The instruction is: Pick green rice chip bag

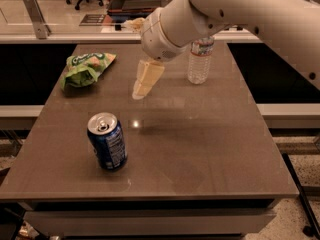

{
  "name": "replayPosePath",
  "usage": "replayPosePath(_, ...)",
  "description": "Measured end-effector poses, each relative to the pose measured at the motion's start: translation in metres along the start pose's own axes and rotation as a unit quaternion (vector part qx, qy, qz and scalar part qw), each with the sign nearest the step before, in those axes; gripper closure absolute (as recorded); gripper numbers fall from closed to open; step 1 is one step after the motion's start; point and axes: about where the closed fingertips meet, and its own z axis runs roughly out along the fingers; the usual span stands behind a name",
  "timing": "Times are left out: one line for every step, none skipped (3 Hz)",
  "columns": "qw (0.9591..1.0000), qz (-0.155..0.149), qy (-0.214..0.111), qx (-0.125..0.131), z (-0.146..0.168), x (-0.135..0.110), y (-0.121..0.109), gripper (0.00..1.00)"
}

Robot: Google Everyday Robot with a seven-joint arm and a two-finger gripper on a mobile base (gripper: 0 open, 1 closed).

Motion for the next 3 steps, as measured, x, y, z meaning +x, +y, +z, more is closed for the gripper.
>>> replayPosePath(0.999, 0.01, -0.024, 0.038, 0.024, 0.009, -0.024, 0.0)
replayPosePath(0.9959, 0.015, -0.063, 0.063, 0.059, 0.012, -0.053, 0.0)
replayPosePath(0.9928, 0.027, -0.095, 0.068, 0.092, 0.008, -0.073, 0.0)
